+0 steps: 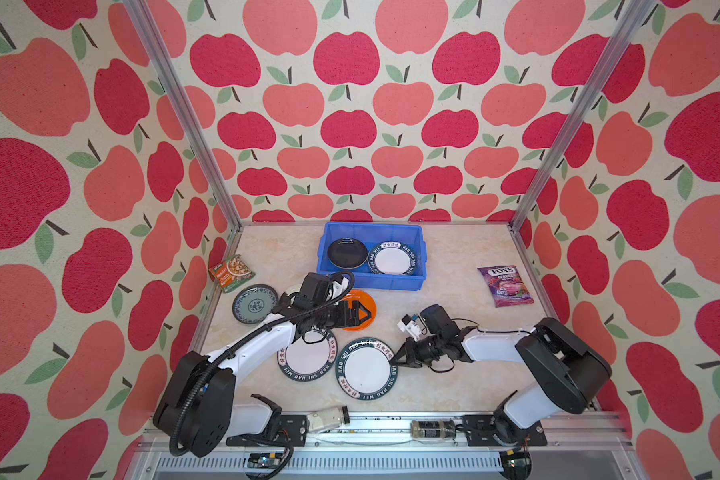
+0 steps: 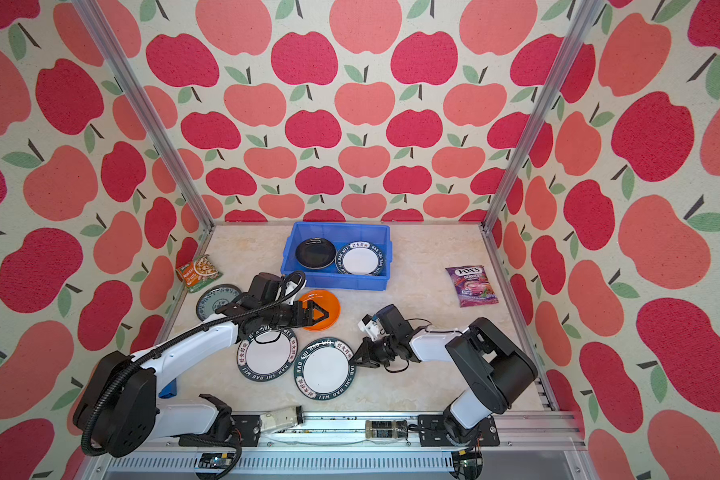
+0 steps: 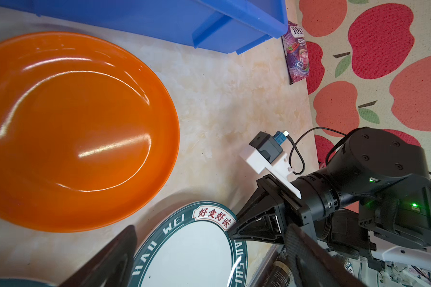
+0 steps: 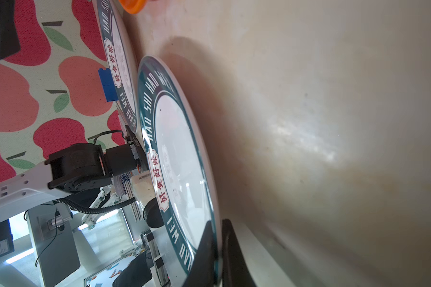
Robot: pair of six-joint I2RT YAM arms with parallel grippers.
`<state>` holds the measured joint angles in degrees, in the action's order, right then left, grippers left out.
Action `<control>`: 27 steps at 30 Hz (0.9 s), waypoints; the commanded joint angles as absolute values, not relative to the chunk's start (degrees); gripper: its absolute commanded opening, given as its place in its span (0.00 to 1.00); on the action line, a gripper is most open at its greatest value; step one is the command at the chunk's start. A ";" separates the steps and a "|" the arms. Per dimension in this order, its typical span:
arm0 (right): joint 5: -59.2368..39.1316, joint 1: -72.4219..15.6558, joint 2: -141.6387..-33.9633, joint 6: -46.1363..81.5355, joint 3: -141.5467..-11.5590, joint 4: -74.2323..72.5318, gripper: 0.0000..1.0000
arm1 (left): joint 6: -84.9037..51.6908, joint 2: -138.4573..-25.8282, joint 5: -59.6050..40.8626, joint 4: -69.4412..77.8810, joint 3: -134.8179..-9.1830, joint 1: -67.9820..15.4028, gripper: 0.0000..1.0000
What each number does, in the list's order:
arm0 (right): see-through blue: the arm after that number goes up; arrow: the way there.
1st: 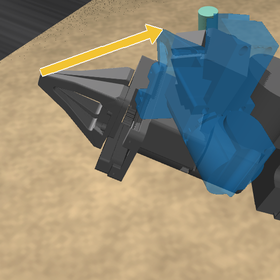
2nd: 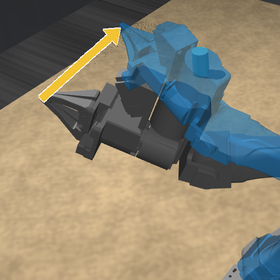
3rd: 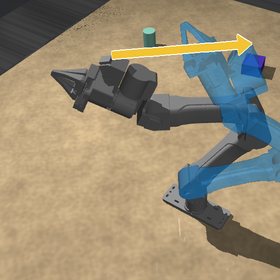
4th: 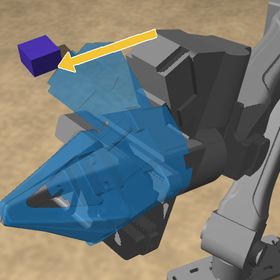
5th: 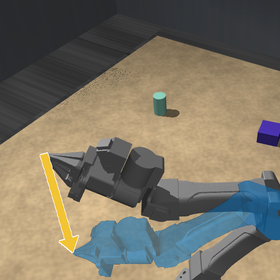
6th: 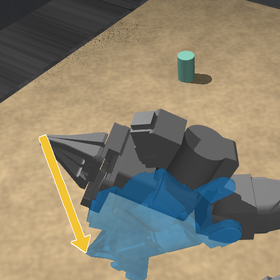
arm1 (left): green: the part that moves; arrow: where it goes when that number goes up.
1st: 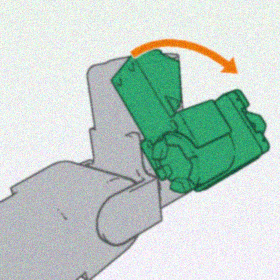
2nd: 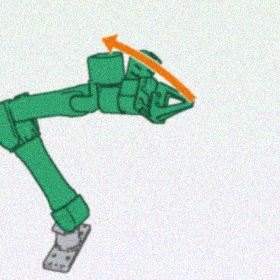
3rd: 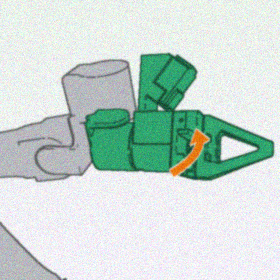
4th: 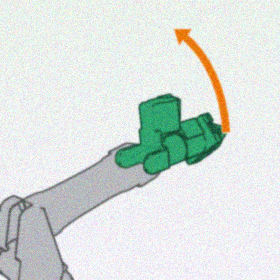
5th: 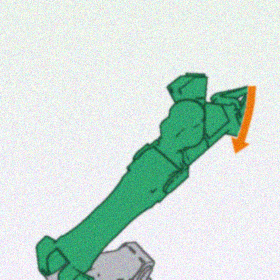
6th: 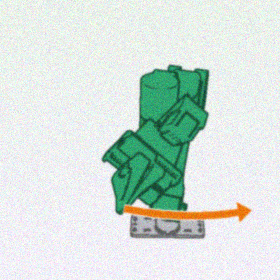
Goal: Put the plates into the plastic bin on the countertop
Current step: 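Lift the plate toward the left gripper while the left gripper closes on its rim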
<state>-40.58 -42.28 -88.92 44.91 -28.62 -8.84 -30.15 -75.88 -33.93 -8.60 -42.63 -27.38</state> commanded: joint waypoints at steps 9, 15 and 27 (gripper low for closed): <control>-48.05 -35.99 -74.72 29.92 -32.87 21.13 0.00 | -27.46 -77.36 -36.37 -8.93 -47.25 -26.19 0.95; -46.93 -26.41 -69.74 33.04 -38.98 22.18 0.00 | -29.39 -77.97 -38.12 -4.65 -47.67 -24.01 0.95; -40.68 -22.68 -75.42 39.51 -50.51 14.92 0.00 | -32.99 -82.50 -42.89 1.41 -51.03 -19.54 0.82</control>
